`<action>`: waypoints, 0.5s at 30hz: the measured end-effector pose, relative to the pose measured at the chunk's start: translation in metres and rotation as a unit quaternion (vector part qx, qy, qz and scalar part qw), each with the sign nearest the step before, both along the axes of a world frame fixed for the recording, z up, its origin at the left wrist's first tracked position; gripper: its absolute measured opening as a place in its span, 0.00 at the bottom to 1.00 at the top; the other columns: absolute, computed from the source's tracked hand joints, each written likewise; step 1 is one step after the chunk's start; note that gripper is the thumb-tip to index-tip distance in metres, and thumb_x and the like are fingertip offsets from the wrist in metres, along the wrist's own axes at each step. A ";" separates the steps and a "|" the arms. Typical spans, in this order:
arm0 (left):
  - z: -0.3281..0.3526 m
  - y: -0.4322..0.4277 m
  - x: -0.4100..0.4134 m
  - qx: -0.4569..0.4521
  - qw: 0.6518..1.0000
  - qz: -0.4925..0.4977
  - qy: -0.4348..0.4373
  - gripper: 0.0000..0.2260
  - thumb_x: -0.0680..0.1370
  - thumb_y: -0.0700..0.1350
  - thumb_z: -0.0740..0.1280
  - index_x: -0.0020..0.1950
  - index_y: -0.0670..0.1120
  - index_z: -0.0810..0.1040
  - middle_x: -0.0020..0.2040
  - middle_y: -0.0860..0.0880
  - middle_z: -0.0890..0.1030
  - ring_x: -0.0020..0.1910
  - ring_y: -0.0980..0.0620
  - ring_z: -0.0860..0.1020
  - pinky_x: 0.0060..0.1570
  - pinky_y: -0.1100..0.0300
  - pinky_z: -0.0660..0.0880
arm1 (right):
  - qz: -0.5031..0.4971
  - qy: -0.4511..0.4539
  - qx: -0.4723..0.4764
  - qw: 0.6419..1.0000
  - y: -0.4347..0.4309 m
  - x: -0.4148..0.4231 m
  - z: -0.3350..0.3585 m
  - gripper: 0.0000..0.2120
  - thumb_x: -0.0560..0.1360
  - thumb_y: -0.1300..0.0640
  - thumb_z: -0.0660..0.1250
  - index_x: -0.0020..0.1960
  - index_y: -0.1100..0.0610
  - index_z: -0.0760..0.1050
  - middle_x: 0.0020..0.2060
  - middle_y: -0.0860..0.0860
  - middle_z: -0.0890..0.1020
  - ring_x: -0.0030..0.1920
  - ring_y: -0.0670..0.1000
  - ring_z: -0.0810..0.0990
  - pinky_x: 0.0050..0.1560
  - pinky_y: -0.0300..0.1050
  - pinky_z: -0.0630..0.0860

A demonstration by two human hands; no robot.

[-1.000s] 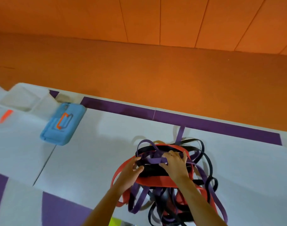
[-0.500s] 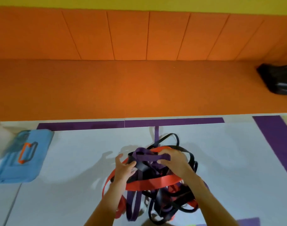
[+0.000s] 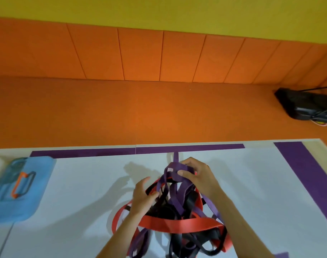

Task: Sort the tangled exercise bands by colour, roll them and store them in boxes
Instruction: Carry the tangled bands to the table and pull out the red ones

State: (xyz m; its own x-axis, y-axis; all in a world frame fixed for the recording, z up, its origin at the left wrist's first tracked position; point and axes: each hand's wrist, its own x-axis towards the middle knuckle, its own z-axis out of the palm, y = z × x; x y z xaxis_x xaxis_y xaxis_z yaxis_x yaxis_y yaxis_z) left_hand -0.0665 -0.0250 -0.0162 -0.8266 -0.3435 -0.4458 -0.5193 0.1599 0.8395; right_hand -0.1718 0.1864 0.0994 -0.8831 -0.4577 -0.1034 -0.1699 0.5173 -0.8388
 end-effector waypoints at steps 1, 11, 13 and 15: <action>0.001 0.002 -0.004 0.004 0.999 -0.031 0.026 0.27 0.78 0.42 0.75 0.76 0.52 0.72 0.73 0.52 0.73 0.71 0.57 0.73 0.67 0.61 0.71 | 0.011 -0.002 0.012 1.000 0.000 -0.001 -0.005 0.09 0.76 0.44 0.74 0.53 0.45 0.79 0.49 0.42 0.85 0.51 0.45 0.83 0.54 0.47 0.79; -0.009 0.007 -0.024 -0.039 0.995 -0.081 -0.034 0.26 0.86 0.47 0.65 0.83 0.47 0.61 0.76 0.43 0.74 0.74 0.42 0.74 0.73 0.47 0.72 | 0.115 -0.069 0.214 0.968 0.039 0.020 -0.101 0.08 0.81 0.49 0.68 0.54 0.39 0.84 0.58 0.32 0.82 0.65 0.29 0.69 0.74 0.47 0.61; -0.021 0.007 -0.023 -0.102 0.989 -0.080 -0.073 0.27 0.86 0.56 0.63 0.83 0.47 0.64 0.79 0.41 0.70 0.77 0.39 0.69 0.76 0.42 0.67 | 0.040 -0.028 0.198 0.979 0.049 0.022 -0.110 0.07 0.79 0.49 0.66 0.45 0.44 0.81 0.44 0.32 0.83 0.52 0.32 0.79 0.62 0.48 0.72; -0.031 0.009 -0.025 -0.116 0.987 -0.043 -0.105 0.28 0.86 0.61 0.61 0.82 0.49 0.65 0.80 0.40 0.66 0.78 0.37 0.67 0.75 0.40 0.67 | -0.043 -0.041 0.152 0.987 0.058 0.016 -0.114 0.08 0.80 0.55 0.66 0.45 0.48 0.82 0.42 0.39 0.85 0.47 0.42 0.83 0.52 0.46 0.80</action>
